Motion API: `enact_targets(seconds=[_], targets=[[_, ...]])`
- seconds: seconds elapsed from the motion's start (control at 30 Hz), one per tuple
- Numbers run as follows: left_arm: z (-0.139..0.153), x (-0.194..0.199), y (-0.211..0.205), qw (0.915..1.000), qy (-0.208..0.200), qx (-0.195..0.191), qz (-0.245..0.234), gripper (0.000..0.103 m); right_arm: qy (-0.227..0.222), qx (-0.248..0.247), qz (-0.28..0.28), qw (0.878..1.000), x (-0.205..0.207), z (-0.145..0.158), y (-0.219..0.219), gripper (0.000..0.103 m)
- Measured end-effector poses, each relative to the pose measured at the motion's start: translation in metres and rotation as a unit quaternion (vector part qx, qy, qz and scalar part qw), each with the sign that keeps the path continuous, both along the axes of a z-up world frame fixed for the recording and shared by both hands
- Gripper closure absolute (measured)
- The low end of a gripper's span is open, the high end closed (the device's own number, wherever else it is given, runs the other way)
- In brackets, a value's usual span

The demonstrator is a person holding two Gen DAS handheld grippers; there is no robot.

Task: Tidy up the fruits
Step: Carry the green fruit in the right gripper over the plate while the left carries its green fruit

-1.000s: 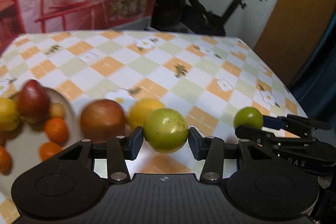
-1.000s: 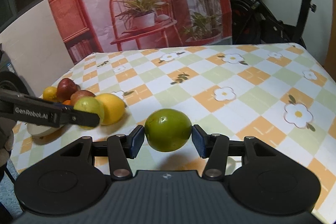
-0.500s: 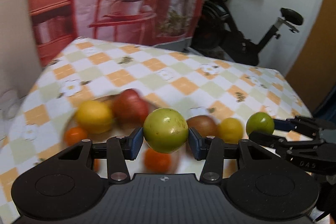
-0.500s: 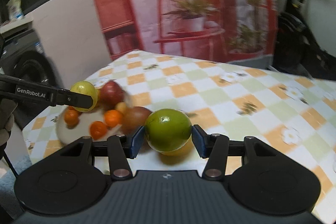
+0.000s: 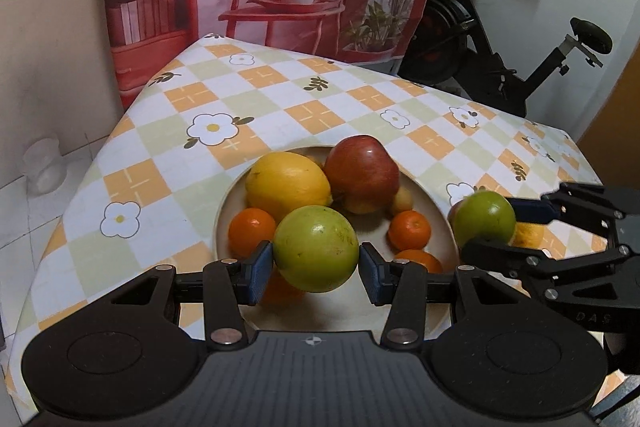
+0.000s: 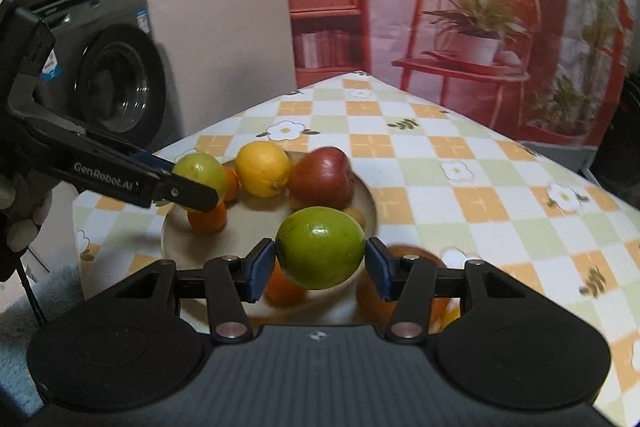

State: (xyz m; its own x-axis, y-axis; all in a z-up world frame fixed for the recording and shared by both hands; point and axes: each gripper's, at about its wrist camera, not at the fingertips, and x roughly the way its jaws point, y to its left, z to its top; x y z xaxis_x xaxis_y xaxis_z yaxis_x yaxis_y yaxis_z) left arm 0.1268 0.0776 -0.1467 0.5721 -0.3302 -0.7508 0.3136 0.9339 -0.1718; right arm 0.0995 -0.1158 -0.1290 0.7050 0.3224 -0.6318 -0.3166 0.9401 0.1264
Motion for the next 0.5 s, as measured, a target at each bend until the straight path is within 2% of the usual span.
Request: enact_targets(seconds=[0.3, 0.5], targets=[[-0.007, 0.007, 0.01, 0.9998, 0.006, -0.018, -0.007, 0.054, 0.006, -0.041, 0.039, 0.998, 0.037, -0.011, 0.03, 0.05], [-0.01, 0.009, 0.013, 0.9997, 0.013, -0.021, -0.005, 0.054, 0.01, -0.049, 0.047, 0.998, 0.045, -0.016, 0.035, 0.05]])
